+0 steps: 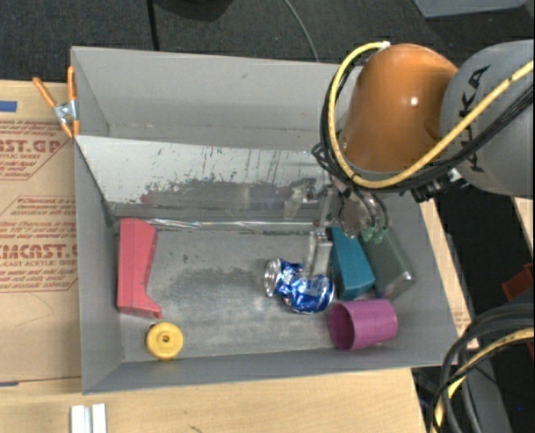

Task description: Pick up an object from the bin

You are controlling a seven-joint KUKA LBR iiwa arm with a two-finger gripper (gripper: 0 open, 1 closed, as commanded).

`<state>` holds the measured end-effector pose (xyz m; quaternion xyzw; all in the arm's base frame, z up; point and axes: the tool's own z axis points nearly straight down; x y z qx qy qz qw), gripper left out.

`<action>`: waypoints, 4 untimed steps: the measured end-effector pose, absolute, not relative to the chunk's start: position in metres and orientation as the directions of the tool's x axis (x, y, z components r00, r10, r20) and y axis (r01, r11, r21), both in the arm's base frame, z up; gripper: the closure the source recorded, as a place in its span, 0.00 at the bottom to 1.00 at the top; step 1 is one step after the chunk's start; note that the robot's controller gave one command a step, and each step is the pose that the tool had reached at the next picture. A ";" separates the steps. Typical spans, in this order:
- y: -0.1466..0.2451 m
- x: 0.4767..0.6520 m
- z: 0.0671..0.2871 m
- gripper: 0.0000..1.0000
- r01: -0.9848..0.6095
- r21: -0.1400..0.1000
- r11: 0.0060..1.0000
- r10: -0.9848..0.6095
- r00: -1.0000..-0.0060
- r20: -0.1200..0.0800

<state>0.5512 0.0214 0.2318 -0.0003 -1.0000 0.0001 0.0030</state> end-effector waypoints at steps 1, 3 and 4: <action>0.021 0.552 0.237 0.00 0.001 0.000 1.000 0.001 -1.000 -0.002; -0.007 0.523 0.150 0.00 0.162 0.002 0.987 0.162 -0.987 -0.004; -0.028 0.545 0.100 1.00 0.016 0.002 1.000 0.016 -1.000 -0.007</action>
Offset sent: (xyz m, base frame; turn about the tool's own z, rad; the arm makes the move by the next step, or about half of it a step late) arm -0.0317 -0.0516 -0.0786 0.1553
